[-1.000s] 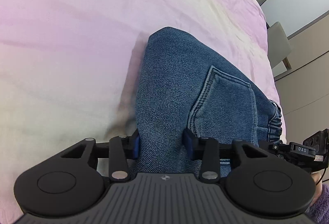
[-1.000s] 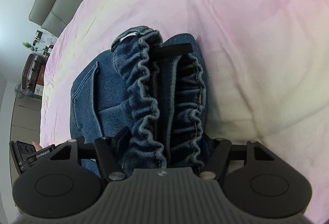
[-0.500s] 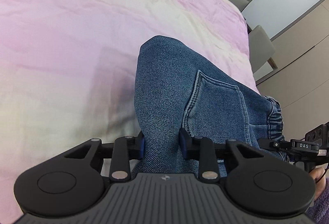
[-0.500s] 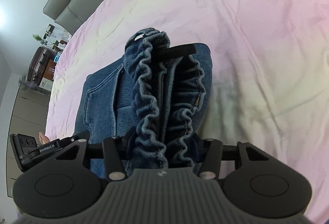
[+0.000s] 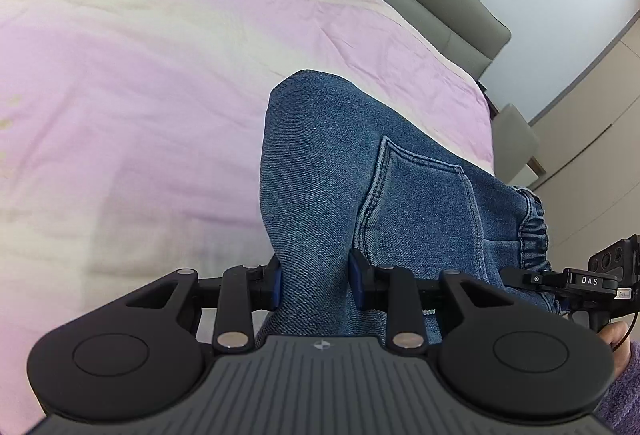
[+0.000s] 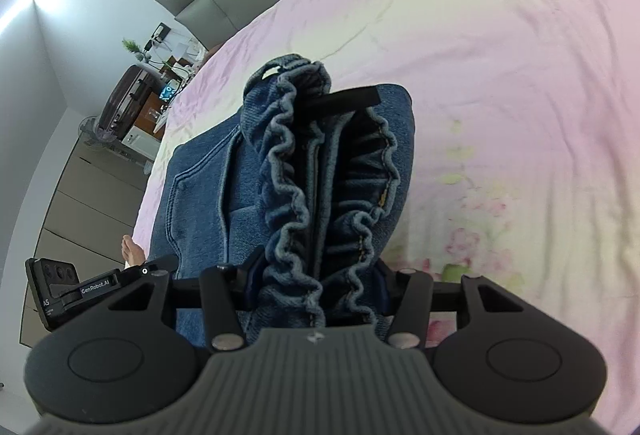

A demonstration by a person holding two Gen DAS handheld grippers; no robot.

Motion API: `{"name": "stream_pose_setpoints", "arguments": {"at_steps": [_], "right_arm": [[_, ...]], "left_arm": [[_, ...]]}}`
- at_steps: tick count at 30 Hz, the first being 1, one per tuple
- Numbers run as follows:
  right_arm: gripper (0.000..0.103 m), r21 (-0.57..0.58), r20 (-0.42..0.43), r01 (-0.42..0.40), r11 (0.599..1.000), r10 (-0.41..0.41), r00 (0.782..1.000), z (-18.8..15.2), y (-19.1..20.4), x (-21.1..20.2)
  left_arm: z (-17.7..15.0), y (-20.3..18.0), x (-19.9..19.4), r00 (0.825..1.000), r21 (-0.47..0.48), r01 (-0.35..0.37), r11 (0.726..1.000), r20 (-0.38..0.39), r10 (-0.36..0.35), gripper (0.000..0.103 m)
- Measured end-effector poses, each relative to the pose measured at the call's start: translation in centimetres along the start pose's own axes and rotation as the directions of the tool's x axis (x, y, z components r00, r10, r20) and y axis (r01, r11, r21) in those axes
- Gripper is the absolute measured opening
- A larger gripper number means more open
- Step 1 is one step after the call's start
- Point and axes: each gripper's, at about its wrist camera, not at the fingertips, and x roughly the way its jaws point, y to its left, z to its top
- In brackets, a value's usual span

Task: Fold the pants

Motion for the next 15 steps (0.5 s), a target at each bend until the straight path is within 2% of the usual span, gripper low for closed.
{"name": "stream_pose_setpoints", "arguments": {"at_steps": [3, 9, 15], "right_arm": [[0.048, 0.003, -0.011, -0.031, 1.000, 0.031, 0.999, 0.2, 2.3, 2.9], [0.048, 0.033, -0.034, -0.082, 0.996, 0.083, 0.996, 0.4, 4.9, 9.5], [0.048, 0.063, -0.061, -0.084, 0.994, 0.088, 0.994, 0.7, 5.6, 15.5]], "left_arm": [[0.7, 0.8, 2.0, 0.999, 0.013, -0.036, 0.999, 0.001, 0.036, 0.034], [3.0, 3.6, -0.2, 0.995, 0.015, -0.101, 0.995, -0.003, 0.101, 0.035], [4.6, 6.4, 0.8, 0.991, 0.012, -0.132, 0.991, -0.032, 0.133, 0.035]]}}
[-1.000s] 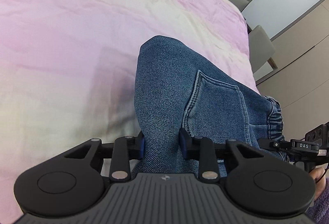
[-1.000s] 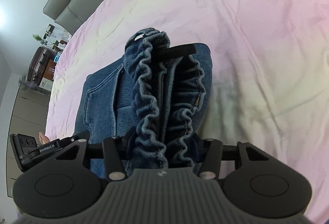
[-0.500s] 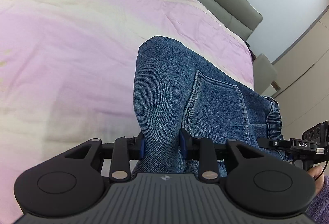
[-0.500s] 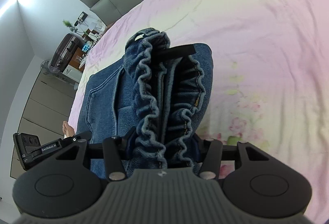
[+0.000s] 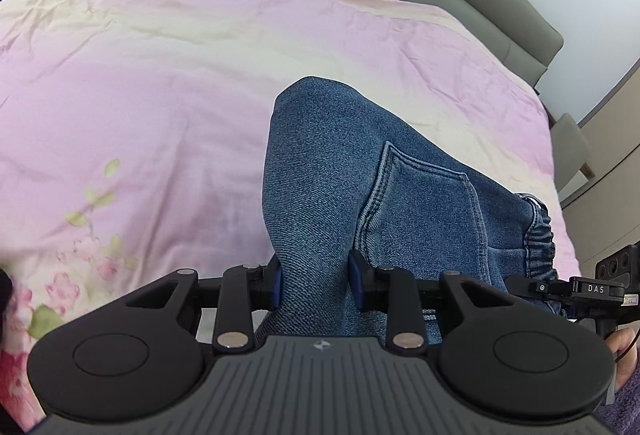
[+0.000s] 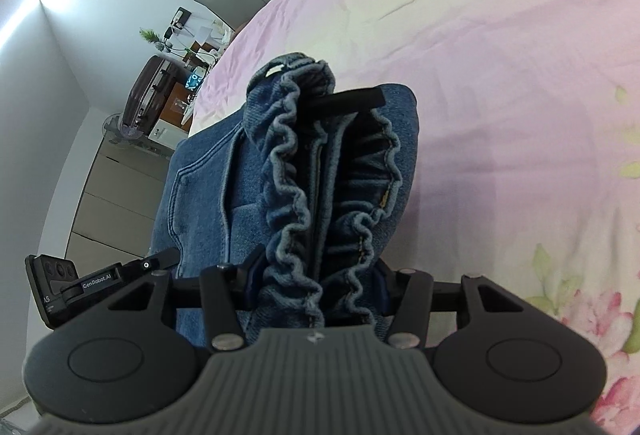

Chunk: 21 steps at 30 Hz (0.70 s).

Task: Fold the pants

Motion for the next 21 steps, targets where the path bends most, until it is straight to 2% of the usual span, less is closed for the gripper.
{"name": "stream_pose_setpoints", "arguments": {"at_steps": [7, 12, 14, 17, 19, 21], "right_arm": [[0.048, 0.016, -0.040, 0.031, 0.999, -0.031, 0.999, 0.8, -1.7, 5.6], [0.049, 0.015, -0.074, 0.055, 0.998, -0.054, 0.996, 1.0, -3.3, 9.2], [0.052, 0.009, -0.079, 0.050, 0.999, -0.050, 0.996, 1.3, -3.6, 10.1], [0.057, 0.006, -0.089, 0.065, 0.998, -0.064, 0.994, 1.1, -4.2, 11.2], [0.063, 0.030, -0.089, 0.068, 0.997, -0.066, 0.994, 1.3, -4.6, 12.0], [0.064, 0.040, -0.088, 0.069, 0.997, -0.065, 0.994, 1.1, -4.7, 11.8]], "left_arm": [[0.2, 3.2, 3.5, 0.999, -0.030, -0.011, 0.999, -0.043, 0.009, 0.035], [-1.0, 4.5, 5.9, 0.997, -0.039, -0.015, 0.999, -0.079, 0.012, 0.035], [-1.5, 4.6, 6.4, 0.997, -0.037, -0.010, 0.999, -0.083, 0.007, 0.037], [-2.5, 3.7, 7.0, 0.995, 0.035, -0.050, 0.998, -0.084, 0.053, 0.043], [-2.6, 3.8, 6.8, 0.995, 0.003, -0.054, 0.999, -0.084, 0.054, 0.045], [-2.6, 2.9, 6.2, 0.994, -0.006, -0.072, 0.997, -0.081, 0.071, 0.050]]}}
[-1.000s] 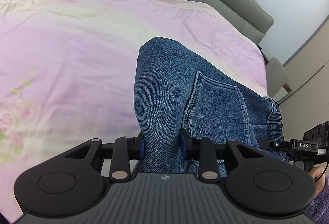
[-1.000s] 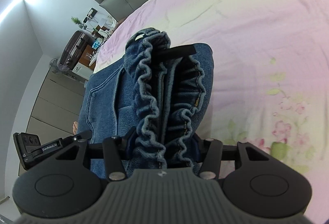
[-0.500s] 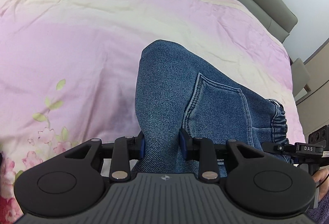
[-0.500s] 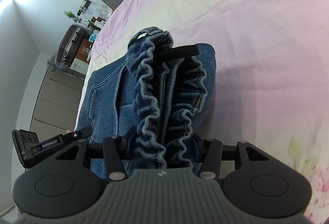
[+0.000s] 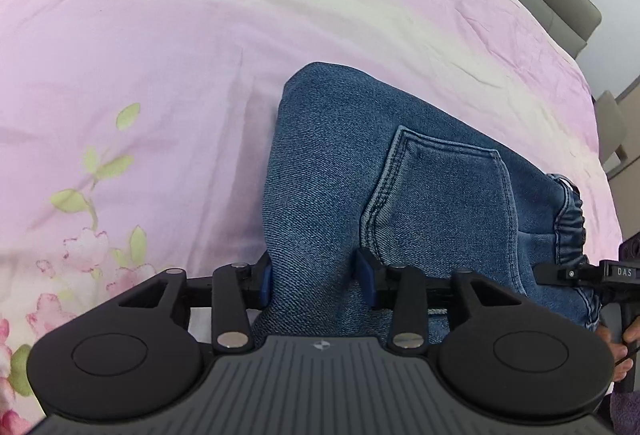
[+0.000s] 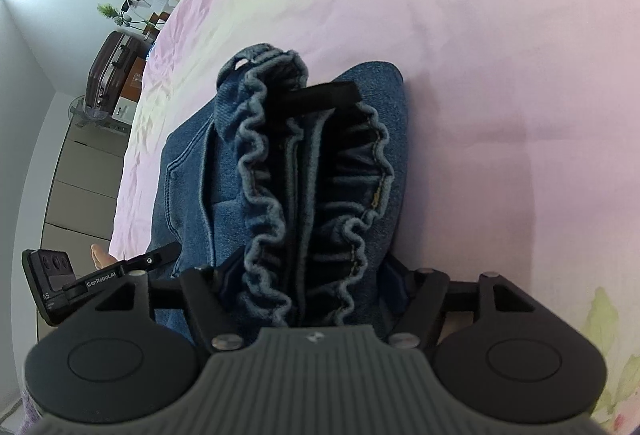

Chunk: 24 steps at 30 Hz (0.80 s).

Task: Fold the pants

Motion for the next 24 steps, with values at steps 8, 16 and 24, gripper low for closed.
{"name": "stream_pose_setpoints", "arguments": {"at_steps": [8, 16, 24], "right_arm": [[0.074, -0.178, 0.099, 0.138, 0.974, -0.122, 0.988, -0.8, 3.0, -5.0], [0.048, -0.471, 0.298, 0.255, 0.845, -0.119, 0.947, -4.2, 9.5, -9.6], [0.025, -0.601, 0.253, 0.272, 0.752, -0.144, 0.957, -7.4, 11.6, -6.3]], "left_arm": [[-1.6, -4.1, -6.4, 0.992, 0.129, -0.127, 0.983, 0.041, 0.123, 0.055], [-7.2, -11.3, -10.6, 0.978, 0.411, -0.192, 0.891, 0.006, 0.208, 0.068], [-13.4, -13.1, -7.2, 0.911, 0.660, -0.318, 0.680, 0.012, 0.413, 0.068]]}}
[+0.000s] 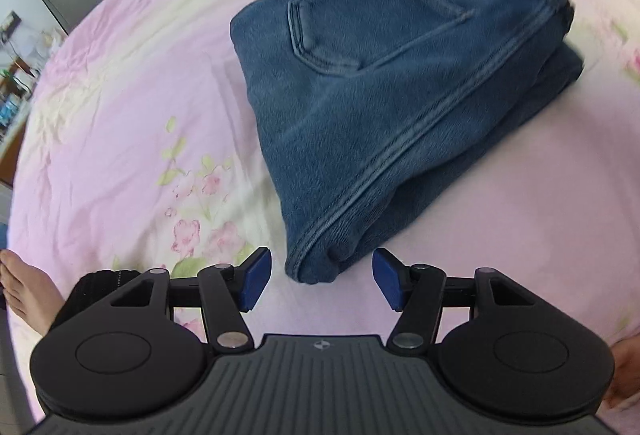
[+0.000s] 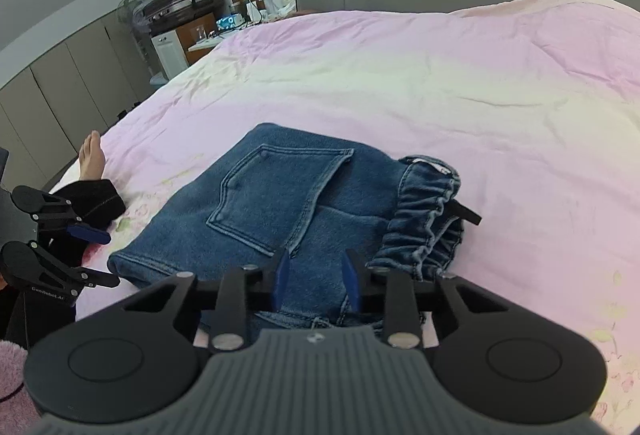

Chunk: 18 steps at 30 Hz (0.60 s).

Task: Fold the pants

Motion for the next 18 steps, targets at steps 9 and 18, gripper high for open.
{"name": "stream_pose_setpoints", "arguments": {"at_steps": [9, 18], "right_arm": [[0.017, -0.004, -0.060, 0.090, 0.996, -0.090, 0.994, -1.4, -1.6, 2.1], [0.017, -0.123, -0.051, 0.125, 0.985, -0.132, 0.990, -4.5, -0.6, 3.8]], "left_arm": [[-0.3, 2.3, 0.4, 1.000, -0.175, 0.016, 0.984, 0.006, -0.015, 0.024], [-0.2, 2.9, 5.0, 0.989, -0.290, -0.001, 0.957, -0.141, -0.041, 0.021]]}}
